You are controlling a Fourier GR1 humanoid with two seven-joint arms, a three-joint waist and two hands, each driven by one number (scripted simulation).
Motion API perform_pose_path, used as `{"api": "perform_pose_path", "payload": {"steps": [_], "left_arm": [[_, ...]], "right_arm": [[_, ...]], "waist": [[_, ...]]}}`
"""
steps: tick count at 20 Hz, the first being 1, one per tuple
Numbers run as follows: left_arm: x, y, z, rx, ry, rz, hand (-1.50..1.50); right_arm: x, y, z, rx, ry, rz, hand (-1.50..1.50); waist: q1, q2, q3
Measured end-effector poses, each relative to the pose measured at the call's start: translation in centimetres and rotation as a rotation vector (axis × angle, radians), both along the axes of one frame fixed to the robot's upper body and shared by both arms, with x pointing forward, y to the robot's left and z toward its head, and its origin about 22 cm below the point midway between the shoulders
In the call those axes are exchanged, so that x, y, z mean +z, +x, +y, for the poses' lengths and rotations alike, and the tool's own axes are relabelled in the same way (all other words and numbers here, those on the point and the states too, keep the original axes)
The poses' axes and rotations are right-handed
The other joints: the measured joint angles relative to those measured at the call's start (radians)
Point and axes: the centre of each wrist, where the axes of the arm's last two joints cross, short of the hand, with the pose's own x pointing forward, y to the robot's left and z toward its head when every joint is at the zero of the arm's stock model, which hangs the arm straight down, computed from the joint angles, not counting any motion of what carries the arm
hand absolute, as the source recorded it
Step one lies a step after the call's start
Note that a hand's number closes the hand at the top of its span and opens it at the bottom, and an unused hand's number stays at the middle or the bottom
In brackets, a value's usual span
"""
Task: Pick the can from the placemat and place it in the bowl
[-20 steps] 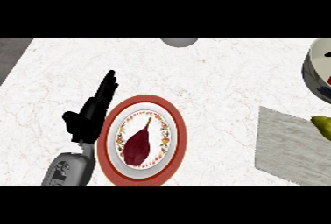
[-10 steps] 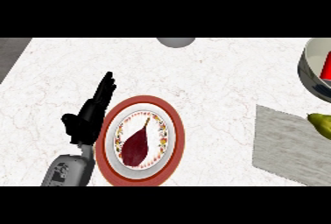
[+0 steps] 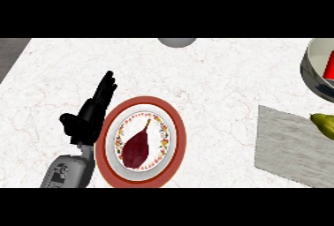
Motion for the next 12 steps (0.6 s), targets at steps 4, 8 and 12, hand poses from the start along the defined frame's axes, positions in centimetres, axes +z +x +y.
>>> {"api": "perform_pose_path", "payload": {"steps": [4,8,12], "left_arm": [[-0.2,-0.2,0.0,0.000,0.001,-0.003,0.00],[-0.2,-0.4,0.1,0.006,0.001,0.001,0.00],[0.0,-0.4,0.3,0.009,0.003,-0.004,0.00]], "right_arm": [[0.3,-0.5,-0.6,0.000,0.040,0.043,-1.50],[0.4,-0.9,-0.8,0.013,0.068,0.073,-1.50],[0.2,-1.2,-1.0,0.024,0.078,0.095,-1.50]], "waist": [[0.000,0.001,0.002],[-0.004,0.002,0.004],[-0.010,0.002,0.006]]}}
